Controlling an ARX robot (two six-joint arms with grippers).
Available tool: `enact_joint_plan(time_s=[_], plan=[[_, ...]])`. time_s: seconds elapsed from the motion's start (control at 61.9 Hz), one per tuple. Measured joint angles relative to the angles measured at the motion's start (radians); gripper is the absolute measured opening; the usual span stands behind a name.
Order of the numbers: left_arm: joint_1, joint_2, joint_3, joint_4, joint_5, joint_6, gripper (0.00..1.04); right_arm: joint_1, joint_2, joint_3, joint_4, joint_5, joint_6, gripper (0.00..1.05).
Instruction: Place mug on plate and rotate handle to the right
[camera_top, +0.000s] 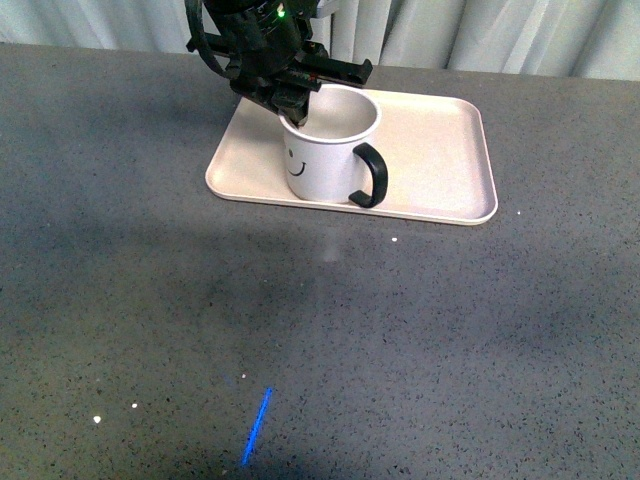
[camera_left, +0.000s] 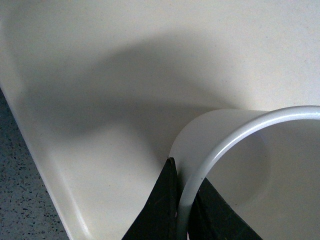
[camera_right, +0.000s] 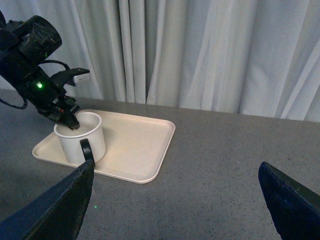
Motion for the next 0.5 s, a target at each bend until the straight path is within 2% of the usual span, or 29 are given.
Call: enact_joint_plan(time_s=[0.178,0.226,0.404,0.501], plan=[[0.0,0.005,0.014,-0.009,0.0,-0.005,0.02,0.0,0.0,0.0,0.0,0.0,0.0,0.96],[0.0,0.006,0.014,-0.01,0.003,-0.006,0.06,0.0,0.0,0.0,0.0,0.0,0.0,0.96],[0.0,0.007,0.014,-0.01,0.025,-0.006,0.32,0.0,0.0,0.0,0.0,0.0,0.0,0.96],[0.001,0.006,0.01,0.003,0.03,-0.005,0.54,0.0,0.0,0.0,0.0,0.0,0.0,0.96]])
